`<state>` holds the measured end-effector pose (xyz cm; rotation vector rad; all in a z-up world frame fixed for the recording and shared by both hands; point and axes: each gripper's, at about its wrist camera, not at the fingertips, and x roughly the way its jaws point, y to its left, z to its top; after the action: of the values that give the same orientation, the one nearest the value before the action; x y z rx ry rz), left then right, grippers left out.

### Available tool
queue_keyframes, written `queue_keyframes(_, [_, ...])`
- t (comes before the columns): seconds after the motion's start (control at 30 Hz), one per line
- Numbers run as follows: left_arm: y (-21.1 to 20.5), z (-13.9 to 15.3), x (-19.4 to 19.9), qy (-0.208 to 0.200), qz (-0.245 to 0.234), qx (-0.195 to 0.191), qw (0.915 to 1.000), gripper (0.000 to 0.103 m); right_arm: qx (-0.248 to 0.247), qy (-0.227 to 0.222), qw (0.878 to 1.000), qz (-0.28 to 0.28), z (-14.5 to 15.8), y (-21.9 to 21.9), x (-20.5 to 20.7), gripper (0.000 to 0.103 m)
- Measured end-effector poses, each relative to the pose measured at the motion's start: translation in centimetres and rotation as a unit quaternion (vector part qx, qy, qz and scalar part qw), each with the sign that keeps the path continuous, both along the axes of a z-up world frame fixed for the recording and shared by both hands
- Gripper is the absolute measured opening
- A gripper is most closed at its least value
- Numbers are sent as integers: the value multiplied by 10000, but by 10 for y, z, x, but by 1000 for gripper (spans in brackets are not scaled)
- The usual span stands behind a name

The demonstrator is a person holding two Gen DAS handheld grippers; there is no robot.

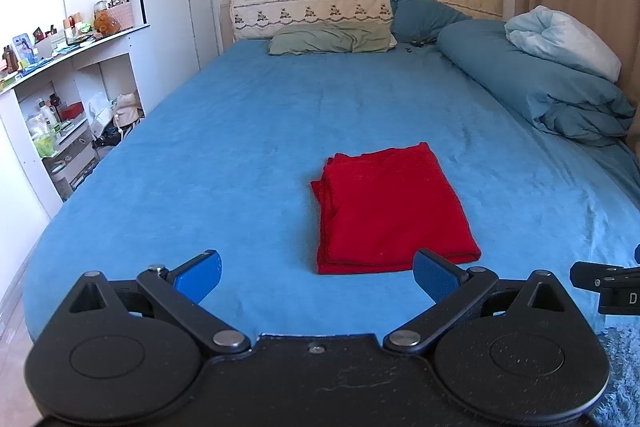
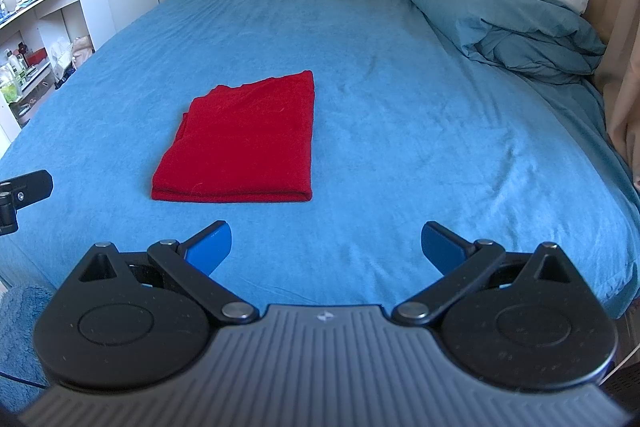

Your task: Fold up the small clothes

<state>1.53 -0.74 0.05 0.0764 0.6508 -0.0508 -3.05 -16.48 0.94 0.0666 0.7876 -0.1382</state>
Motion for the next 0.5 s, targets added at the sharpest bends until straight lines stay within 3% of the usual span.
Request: queue_keyframes(0.5, [-4, -4, 3, 6, 80, 10, 10000, 103, 9, 35, 10000, 4, -2, 3, 2, 103])
